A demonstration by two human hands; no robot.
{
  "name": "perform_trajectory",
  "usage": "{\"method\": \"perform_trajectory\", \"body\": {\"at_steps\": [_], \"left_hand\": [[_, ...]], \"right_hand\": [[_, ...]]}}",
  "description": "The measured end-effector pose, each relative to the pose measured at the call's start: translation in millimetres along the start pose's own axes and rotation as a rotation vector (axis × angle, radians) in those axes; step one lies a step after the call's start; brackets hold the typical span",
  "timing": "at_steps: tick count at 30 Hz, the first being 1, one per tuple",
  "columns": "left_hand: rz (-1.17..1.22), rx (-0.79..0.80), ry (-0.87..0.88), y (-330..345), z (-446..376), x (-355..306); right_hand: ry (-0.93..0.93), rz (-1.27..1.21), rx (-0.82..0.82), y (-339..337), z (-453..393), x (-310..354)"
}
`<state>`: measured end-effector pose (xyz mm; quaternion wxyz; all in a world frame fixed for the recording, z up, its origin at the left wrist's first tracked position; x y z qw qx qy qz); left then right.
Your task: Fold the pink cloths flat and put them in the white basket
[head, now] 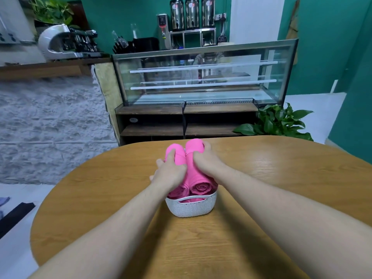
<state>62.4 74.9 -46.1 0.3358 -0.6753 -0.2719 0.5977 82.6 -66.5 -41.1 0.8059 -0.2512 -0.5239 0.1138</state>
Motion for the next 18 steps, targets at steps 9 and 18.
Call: {"method": "perform_trajectory", "body": {"at_steps": [9, 18], "left_hand": [[-0.163, 0.03, 0.135, -5.0, -8.0, -2.9], [-0.129, 0.04, 0.223, 4.2, -43.9, -1.4]], "right_hand": [[-0.035, 0.674, -0.239, -8.4, -2.1, 10.7], [-0.262, 0.616, -0.035, 17.6, 4.3, 20.8]]}}
Point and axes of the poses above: each hand's wrist, its own z-axis away from the middle knuckle, its own y-axis out of the palm, x = y × z, the point moved 6 cm from there along -z, towards the middle knuckle, and after that the axes turned 15 degrees about y, right-handed, at the moved point
